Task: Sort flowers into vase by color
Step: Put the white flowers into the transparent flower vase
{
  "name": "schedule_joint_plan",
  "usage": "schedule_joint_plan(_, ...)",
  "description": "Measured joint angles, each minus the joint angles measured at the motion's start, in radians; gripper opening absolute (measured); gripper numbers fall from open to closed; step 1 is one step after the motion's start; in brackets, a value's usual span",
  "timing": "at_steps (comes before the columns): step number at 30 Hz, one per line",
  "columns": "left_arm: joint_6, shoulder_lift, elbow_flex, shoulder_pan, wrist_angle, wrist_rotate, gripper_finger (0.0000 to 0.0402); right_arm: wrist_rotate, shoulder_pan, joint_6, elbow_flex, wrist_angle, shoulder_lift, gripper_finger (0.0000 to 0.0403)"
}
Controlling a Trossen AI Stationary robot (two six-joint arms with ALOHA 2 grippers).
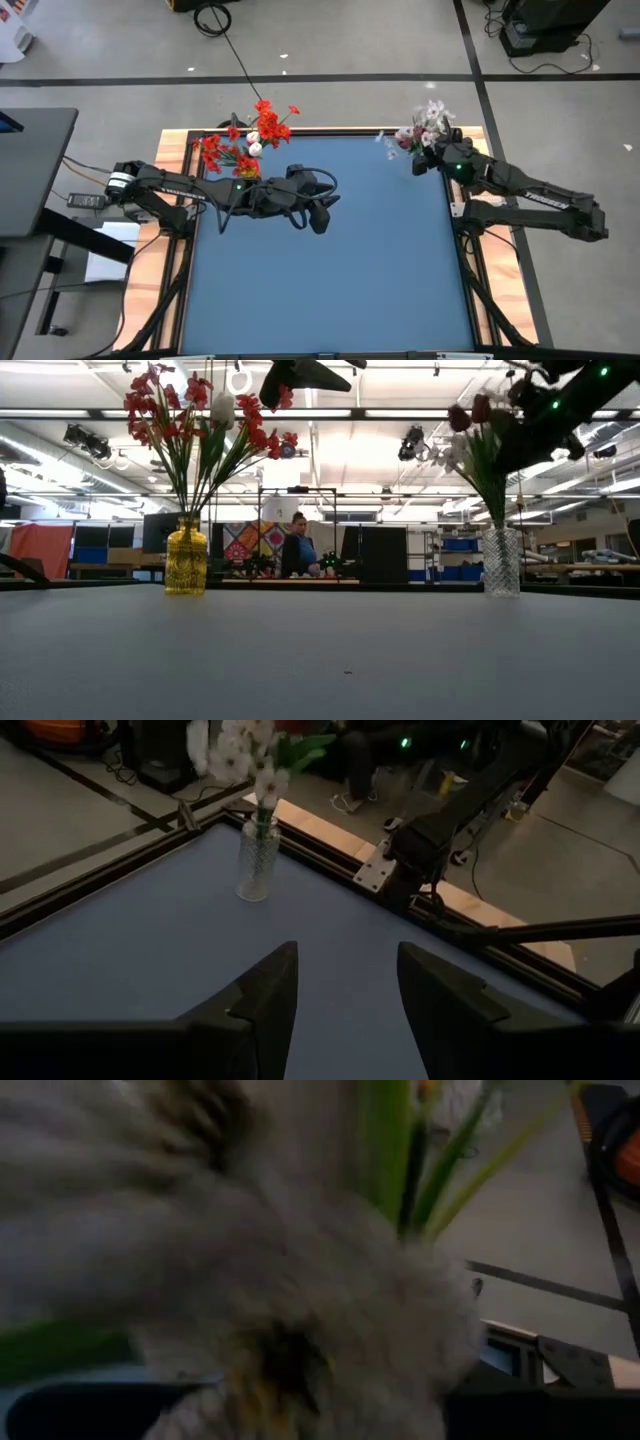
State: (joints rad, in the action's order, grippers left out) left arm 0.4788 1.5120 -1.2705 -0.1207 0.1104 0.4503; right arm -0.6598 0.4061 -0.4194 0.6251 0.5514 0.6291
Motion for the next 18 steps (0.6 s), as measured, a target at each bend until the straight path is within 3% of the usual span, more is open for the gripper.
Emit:
schedule_joint_plan(4,-0.018,-0.006,0.000,0.000,0.004,0.000,0.0175,0.053,0.003,0.002,0.081,0.076,-0.002,0.0121)
schedule_joint_plan(12,-0.021,-0.072,0.001,0.021,0.046,-0.001,0.0172,0.326,0.003,-0.035,0.228,0.198,0.001,0.0203)
schedule_joint_plan(15,-0.039,-0.105,0.001,0.029,0.051,-0.001,0.0172,0.337,0.003,-0.042,0.278,0.272,0.002,0.0230)
schedule_joint_plan(18,-0.049,-0.125,0.000,0.040,0.058,-0.001,0.0172,0.269,0.004,-0.060,0.304,0.326,0.001,0.0248)
